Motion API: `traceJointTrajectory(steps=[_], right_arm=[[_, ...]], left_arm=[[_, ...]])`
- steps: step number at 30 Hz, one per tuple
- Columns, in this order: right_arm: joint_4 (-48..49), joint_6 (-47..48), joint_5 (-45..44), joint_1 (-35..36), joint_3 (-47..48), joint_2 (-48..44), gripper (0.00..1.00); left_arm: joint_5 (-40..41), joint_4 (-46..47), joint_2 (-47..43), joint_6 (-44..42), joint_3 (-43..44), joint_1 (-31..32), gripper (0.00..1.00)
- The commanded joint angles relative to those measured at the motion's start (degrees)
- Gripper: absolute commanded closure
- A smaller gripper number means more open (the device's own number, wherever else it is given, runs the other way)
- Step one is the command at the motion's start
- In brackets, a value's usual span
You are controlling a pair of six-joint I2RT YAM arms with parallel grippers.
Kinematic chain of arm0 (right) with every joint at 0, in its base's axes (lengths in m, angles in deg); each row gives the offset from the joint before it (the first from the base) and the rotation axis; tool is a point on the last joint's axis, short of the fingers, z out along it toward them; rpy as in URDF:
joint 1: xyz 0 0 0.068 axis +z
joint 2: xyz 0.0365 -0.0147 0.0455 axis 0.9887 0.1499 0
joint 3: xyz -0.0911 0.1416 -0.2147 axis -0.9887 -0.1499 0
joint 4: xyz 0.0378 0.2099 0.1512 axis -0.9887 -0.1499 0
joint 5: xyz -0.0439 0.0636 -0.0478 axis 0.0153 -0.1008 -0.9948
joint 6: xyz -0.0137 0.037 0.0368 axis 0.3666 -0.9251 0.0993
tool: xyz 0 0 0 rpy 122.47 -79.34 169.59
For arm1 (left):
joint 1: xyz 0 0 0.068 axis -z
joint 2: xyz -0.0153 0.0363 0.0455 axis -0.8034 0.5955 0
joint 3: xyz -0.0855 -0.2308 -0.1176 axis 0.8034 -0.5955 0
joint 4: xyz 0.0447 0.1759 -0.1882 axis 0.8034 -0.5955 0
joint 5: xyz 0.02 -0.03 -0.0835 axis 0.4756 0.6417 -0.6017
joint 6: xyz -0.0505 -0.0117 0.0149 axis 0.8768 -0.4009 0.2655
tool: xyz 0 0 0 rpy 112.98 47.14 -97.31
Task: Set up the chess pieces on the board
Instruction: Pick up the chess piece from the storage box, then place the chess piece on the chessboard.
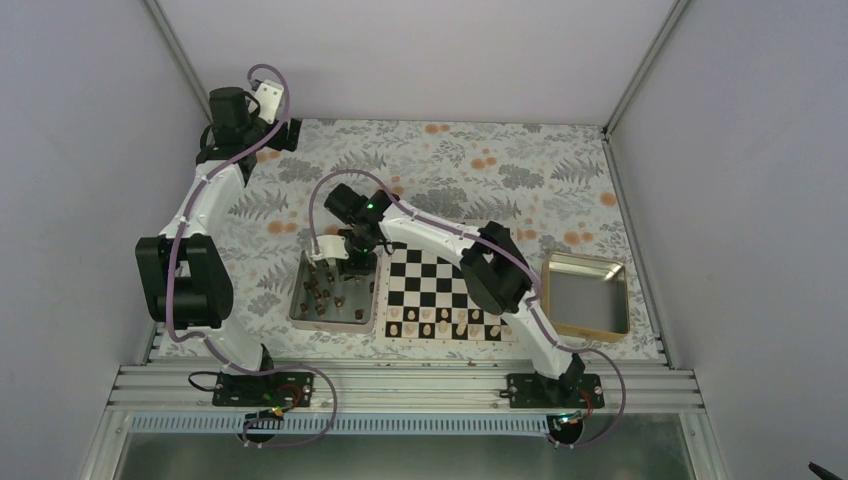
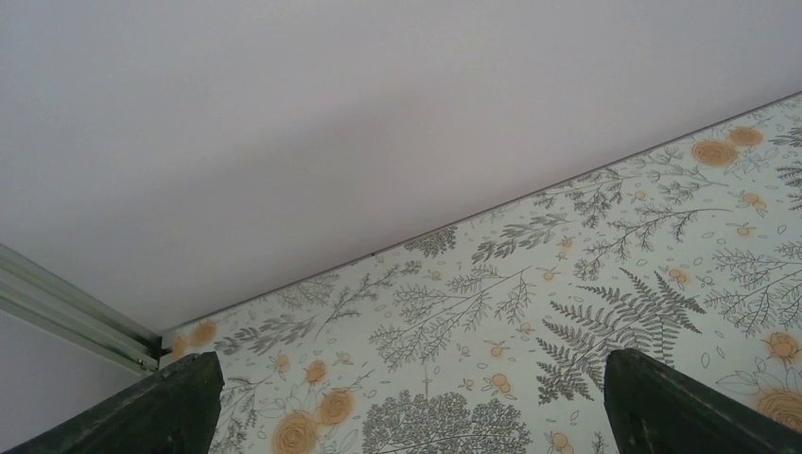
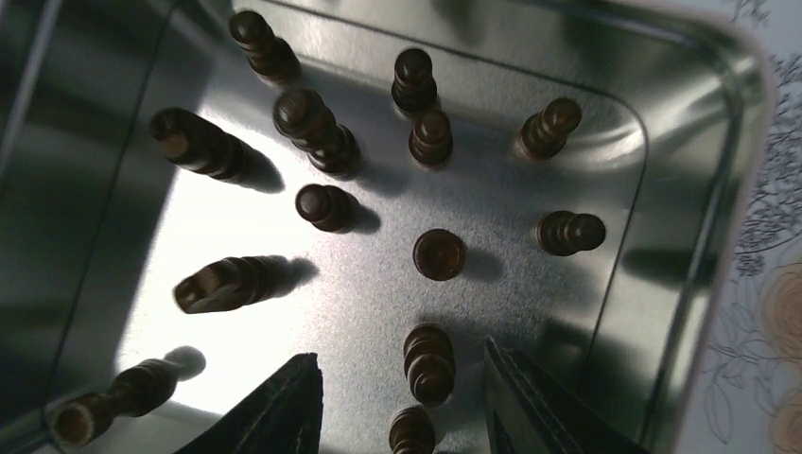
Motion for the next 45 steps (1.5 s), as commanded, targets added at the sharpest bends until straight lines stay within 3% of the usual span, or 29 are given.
traceJointTrajectory(steps=[1, 8, 17, 24, 29, 34, 38, 45], right_arm=[[3.34, 0.08, -0.18, 0.55, -1.79, 2.09, 0.56], [3.59, 0.10, -0.56, 0.38, -1.52, 3.96, 0.65], [2.53, -0.72, -0.55, -0.09, 0.38, 3.51, 0.94], [-3.09, -0.92, 1.07, -3.19, 6.82, -1.84, 0.96], [-7.11, -0.67, -0.27, -10.19, 9.53, -7.90, 0.96], [-6.41, -1.43, -4.08, -21.89, 4.33, -14.04, 0.95], [-1.56, -2.22, -6.15, -29.53, -5.75, -19.60, 0.95], [4.52, -3.38, -7.52, -35.81, -23.45, -23.91, 0.95]], left_arm=[[-0.73, 0.87, -1.83, -0.52, -0.63, -0.29, 0.00], [-1.15, 1.26, -1.79, -0.61, -1.18, -0.29, 0.00], [-1.33, 1.41, -1.69, -0.70, -1.49, -0.25, 0.00], [-0.71, 1.35, -1.68, -0.61, -1.01, -0.29, 0.00], [-0.18, 1.13, -1.64, -0.78, -0.75, -0.29, 0.00], [0.23, 1.15, -1.01, -0.87, -0.39, -0.29, 0.00], [0.22, 0.52, -0.28, -0.79, 0.43, -0.32, 0.00], [0.41, 0.56, 0.22, -0.70, 0.75, -0.31, 0.00]])
